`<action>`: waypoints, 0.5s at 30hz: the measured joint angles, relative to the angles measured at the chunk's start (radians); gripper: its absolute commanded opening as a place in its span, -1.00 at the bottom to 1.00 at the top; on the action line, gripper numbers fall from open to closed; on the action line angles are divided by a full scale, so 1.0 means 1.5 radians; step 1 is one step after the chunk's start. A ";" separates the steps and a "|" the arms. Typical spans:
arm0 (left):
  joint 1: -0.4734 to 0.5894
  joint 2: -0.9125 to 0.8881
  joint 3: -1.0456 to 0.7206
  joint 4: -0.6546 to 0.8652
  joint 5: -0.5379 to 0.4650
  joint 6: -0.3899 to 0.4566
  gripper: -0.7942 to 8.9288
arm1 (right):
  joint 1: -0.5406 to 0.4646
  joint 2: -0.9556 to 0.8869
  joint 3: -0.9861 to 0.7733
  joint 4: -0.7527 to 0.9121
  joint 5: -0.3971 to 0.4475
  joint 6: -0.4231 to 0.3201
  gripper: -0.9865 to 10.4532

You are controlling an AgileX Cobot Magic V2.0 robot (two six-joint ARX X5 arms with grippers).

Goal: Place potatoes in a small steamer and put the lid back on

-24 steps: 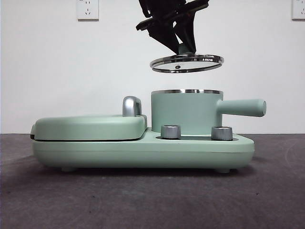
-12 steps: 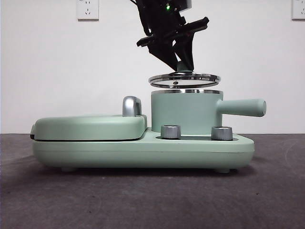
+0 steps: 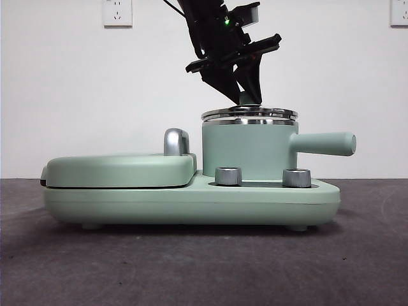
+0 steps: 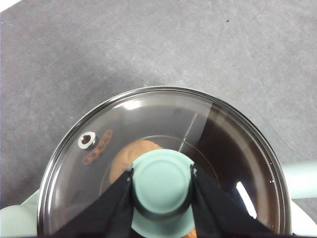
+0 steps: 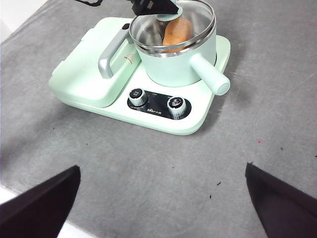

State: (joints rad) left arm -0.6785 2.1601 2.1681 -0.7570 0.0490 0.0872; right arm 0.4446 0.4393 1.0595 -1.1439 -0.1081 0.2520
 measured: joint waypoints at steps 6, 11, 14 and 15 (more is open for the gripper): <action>0.000 0.000 0.000 0.001 0.000 0.000 -0.81 | 0.000 0.000 0.000 0.000 0.001 0.000 0.22; 0.000 0.003 0.000 0.016 0.000 0.011 -0.81 | 0.000 0.000 0.000 0.000 0.002 0.000 0.22; 0.000 0.004 0.000 0.016 0.000 0.017 -0.81 | 0.000 0.000 0.000 0.000 0.002 0.000 0.22; 0.000 0.004 0.000 0.016 0.000 0.017 -0.81 | 0.000 0.000 0.000 0.000 0.002 0.000 0.22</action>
State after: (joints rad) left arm -0.6785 2.1662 2.1681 -0.7326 0.0486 0.1123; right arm 0.4446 0.4393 1.0592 -1.1439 -0.1059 0.2520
